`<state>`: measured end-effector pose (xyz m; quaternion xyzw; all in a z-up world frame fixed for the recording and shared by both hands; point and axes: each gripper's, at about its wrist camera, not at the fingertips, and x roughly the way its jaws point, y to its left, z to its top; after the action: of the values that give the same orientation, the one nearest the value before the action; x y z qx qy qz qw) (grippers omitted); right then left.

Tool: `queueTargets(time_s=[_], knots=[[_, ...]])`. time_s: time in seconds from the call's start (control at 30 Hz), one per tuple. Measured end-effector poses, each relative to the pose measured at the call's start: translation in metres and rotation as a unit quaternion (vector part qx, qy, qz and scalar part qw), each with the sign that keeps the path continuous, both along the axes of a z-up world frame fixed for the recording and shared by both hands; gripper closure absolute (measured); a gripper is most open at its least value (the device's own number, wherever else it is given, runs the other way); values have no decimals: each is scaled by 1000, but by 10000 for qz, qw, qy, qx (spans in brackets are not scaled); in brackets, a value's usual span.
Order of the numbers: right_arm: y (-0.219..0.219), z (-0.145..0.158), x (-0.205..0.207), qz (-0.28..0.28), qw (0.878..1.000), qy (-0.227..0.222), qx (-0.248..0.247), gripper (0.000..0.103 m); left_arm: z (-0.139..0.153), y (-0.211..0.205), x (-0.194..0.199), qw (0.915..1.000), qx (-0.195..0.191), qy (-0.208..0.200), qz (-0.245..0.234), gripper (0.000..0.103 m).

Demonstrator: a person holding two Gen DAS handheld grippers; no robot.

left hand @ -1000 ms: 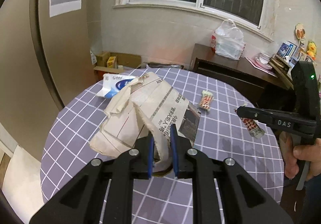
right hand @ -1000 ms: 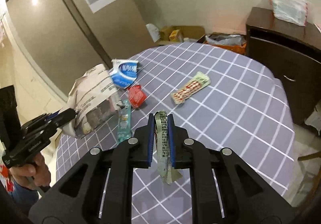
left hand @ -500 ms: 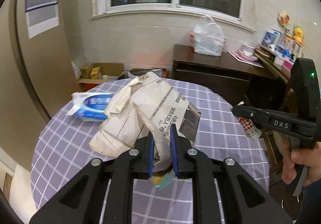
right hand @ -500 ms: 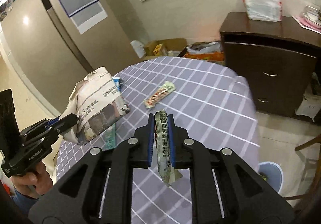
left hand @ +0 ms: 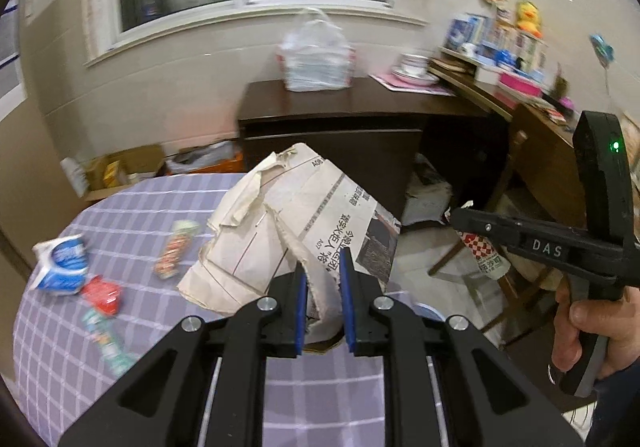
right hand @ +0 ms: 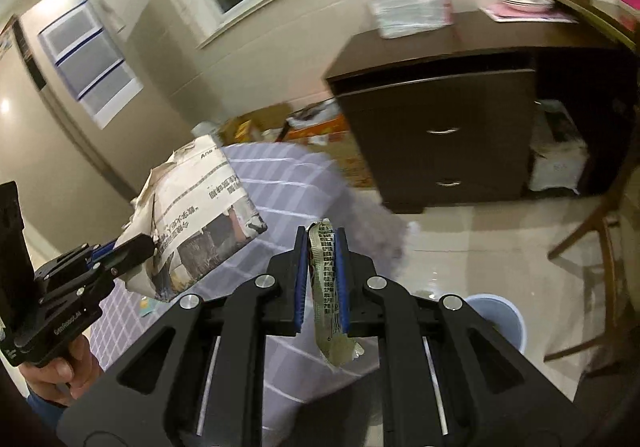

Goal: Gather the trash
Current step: 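Carry the newspaper and wrapper to the wastebasket and open both tools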

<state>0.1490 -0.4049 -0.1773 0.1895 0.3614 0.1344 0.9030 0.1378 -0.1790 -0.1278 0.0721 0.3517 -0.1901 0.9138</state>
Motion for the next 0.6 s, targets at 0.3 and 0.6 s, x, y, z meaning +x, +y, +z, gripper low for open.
queueTargets(time_s=[0.3,0.6], knots=[[-94,-50,-14,-918,9946,449,201,90,-23,-94,7,9967,158,274,-752,89],[-152,-140,-19,-1498,9780,1297,653,90,-87,-187,17,9848,626,970,-1300,89]])
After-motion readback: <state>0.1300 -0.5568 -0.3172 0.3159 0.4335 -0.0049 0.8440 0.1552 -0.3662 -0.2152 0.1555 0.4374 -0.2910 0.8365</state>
